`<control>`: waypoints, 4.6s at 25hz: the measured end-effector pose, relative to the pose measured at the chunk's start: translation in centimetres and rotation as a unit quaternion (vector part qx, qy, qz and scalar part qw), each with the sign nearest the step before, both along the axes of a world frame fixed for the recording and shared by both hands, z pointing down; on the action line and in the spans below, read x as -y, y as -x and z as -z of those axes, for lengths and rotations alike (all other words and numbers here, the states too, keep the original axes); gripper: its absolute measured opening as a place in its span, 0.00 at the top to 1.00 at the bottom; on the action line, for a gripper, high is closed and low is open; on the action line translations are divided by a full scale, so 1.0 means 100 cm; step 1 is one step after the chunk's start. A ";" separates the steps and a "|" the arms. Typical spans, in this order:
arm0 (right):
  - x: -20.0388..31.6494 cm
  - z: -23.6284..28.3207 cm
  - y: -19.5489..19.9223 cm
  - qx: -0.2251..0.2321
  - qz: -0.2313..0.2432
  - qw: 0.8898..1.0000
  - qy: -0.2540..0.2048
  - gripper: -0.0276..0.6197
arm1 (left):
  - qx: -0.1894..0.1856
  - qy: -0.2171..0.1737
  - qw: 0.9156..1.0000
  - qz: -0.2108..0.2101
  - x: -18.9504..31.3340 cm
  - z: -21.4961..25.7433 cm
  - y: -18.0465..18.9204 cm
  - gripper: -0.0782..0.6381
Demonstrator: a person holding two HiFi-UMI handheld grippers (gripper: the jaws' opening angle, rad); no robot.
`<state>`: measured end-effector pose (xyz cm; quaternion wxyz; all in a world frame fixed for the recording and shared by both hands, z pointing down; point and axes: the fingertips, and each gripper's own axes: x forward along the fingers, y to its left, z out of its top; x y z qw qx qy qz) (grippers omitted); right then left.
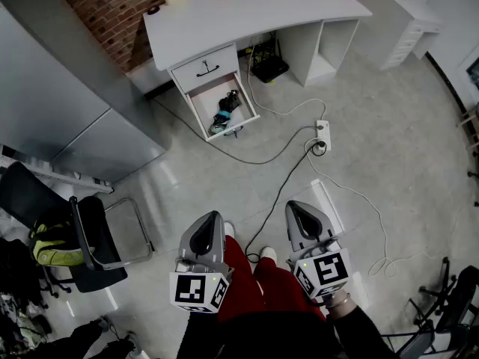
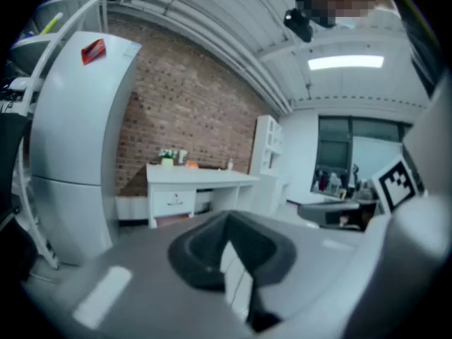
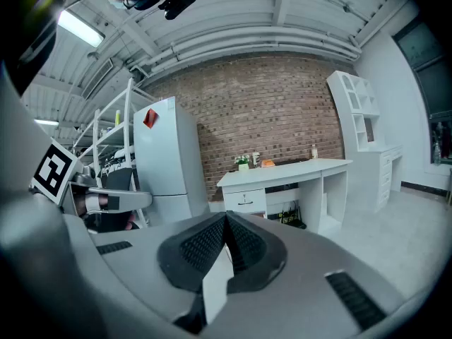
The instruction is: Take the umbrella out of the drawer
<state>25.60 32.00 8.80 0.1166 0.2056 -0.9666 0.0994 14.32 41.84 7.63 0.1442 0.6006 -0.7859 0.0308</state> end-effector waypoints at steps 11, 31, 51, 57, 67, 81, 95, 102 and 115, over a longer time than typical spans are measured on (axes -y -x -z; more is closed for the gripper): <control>0.015 0.006 0.002 0.028 0.005 1.000 0.011 0.96 | 0.015 0.001 1.000 0.010 0.015 0.007 0.001 0.89; 0.092 -0.043 0.116 -0.022 -0.064 0.996 0.060 0.96 | -0.013 0.055 0.998 -0.030 0.118 -0.051 0.145 0.88; 0.151 -0.138 0.258 -0.064 -0.117 0.985 0.112 0.96 | -0.029 0.140 0.984 -0.104 0.220 -0.160 0.289 0.82; 0.164 -0.171 0.263 -0.071 -0.125 0.982 0.125 0.96 | -0.031 0.168 0.979 -0.113 0.245 -0.195 0.299 0.76; 0.207 -0.230 0.282 -0.064 -0.144 0.976 0.148 0.96 | -0.046 0.243 0.963 -0.107 0.283 -0.276 0.315 0.66; 0.258 -0.324 0.278 -0.072 -0.168 0.963 0.197 0.96 | -0.034 0.326 0.938 -0.110 0.355 -0.385 0.334 0.57; 0.295 -0.391 0.281 -0.096 -0.157 0.958 0.221 0.96 | -0.007 0.416 0.901 -0.122 0.388 -0.486 0.343 0.52; 0.298 -0.416 0.289 -0.108 -0.144 0.954 0.238 0.96 | -0.003 0.454 0.883 -0.119 0.393 -0.524 0.353 0.50; 0.310 -0.443 0.308 -0.111 -0.135 0.953 0.250 0.96 | -0.002 0.499 0.860 -0.107 0.404 -0.574 0.370 0.48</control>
